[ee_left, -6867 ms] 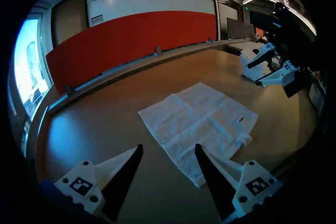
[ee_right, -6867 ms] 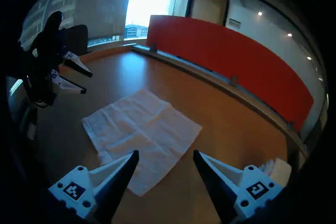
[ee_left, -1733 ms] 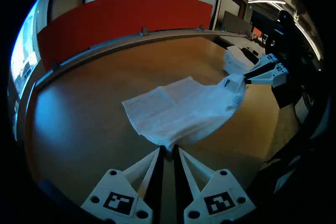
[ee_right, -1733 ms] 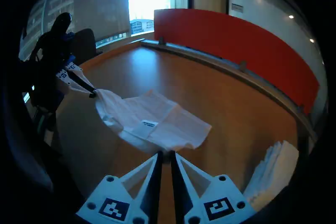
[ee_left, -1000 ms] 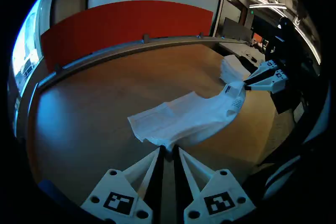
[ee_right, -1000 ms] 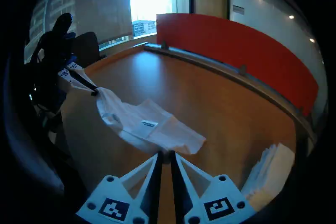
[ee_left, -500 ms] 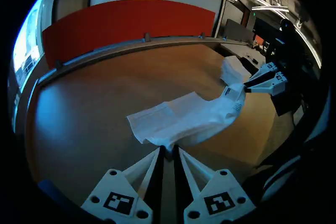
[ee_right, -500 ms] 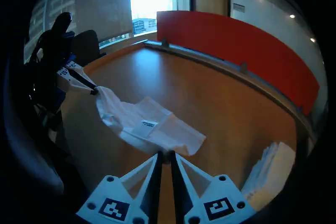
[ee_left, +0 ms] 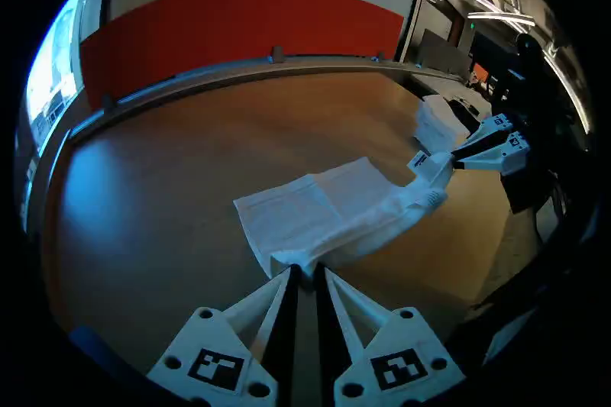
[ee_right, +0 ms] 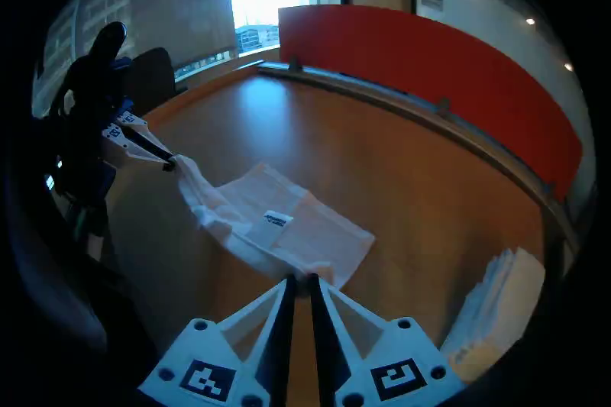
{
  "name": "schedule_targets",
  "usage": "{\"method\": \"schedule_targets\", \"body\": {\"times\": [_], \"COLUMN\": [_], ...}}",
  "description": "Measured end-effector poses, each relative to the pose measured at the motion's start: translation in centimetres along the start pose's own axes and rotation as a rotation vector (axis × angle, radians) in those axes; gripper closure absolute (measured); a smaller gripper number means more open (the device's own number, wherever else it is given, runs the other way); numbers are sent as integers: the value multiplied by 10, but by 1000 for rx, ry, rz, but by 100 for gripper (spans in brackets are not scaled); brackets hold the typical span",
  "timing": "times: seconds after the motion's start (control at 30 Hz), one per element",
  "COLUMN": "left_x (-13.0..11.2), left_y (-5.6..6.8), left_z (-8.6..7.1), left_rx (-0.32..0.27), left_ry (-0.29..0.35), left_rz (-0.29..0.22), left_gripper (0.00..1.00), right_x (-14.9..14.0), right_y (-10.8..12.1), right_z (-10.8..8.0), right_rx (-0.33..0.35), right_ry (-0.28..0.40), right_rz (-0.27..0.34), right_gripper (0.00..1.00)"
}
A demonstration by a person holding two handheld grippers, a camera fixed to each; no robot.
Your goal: Fold towel
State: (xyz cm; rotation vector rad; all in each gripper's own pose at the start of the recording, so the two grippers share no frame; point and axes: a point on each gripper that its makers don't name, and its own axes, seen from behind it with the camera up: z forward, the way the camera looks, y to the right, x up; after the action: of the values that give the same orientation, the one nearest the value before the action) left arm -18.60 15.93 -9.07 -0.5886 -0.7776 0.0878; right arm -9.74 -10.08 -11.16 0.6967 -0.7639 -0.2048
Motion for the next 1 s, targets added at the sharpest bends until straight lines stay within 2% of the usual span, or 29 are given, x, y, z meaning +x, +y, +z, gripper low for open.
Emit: {"method": "schedule_targets", "body": {"times": [0.33,0.7,1.0], "left_x": [-1,5,12], "left_y": [-6,-22,-36], "left_z": [18,44,63], "left_rx": [0,30,52], "left_ry": [-14,-39,-51], "left_rz": [-16,-30,-18], "left_gripper": [85,85,85], "right_x": [-6,-3,-1], "right_y": [9,28,47], "right_z": [15,38,59], "right_rx": [4,-17,-43], "right_ry": [-24,-41,-57], "right_rz": [-4,15,38], "right_gripper": [86,86,86]}}
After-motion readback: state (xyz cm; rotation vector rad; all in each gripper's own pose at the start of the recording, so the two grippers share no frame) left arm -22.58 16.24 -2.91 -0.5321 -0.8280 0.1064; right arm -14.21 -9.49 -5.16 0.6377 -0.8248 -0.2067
